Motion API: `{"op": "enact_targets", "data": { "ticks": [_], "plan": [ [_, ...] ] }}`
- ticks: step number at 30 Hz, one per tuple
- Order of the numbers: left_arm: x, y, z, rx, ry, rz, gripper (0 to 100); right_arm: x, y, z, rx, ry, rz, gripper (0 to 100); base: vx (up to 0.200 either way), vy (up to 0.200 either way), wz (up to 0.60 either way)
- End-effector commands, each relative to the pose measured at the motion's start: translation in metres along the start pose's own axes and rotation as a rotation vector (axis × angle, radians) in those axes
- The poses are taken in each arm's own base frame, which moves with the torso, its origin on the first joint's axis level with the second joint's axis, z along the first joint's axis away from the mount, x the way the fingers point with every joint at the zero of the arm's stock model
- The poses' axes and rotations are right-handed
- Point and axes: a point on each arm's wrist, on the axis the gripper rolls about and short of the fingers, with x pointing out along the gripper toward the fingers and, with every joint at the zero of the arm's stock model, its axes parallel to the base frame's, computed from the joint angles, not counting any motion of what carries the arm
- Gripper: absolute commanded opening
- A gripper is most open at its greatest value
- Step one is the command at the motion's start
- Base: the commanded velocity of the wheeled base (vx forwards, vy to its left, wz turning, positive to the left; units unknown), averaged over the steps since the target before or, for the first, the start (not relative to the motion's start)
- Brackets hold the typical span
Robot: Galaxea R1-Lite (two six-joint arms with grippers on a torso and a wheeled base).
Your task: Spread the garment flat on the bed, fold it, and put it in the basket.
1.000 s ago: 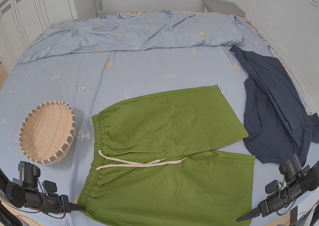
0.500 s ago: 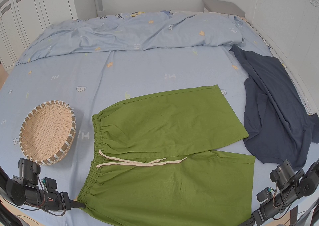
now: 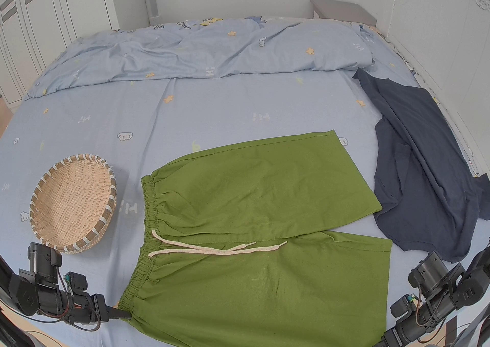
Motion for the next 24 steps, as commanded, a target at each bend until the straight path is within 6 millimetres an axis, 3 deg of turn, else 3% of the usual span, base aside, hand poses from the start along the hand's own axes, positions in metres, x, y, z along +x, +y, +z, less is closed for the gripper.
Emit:
{"op": "enact_targets", "data": {
  "ticks": [1,2,3,18,24],
  "plan": [
    [0.000,0.000,0.000,0.001,-0.003,0.000,0,-0.001,0.000,-0.001,0.009,0.014,-0.004,100,0.000,0.000,0.00],
    [0.000,0.000,0.000,0.001,-0.003,0.000,0,-0.001,0.000,-0.001,0.015,0.016,-0.005,100,0.000,0.000,0.00],
    [0.000,0.000,0.000,0.001,-0.003,0.000,0,-0.001,0.000,-0.001,0.015,0.016,-0.005,0,0.000,0.000,0.00],
    [-0.001,0.001,-0.001,-0.005,0.000,0.004,0,-0.001,-0.005,-0.007,0.045,0.025,-0.080,0,0.000,0.000,0.00],
    [-0.002,0.002,-0.006,-0.024,0.015,0.012,0,-0.011,-0.011,-0.014,0.089,-0.028,-0.080,0,0.000,0.000,0.00]
  ]
}}
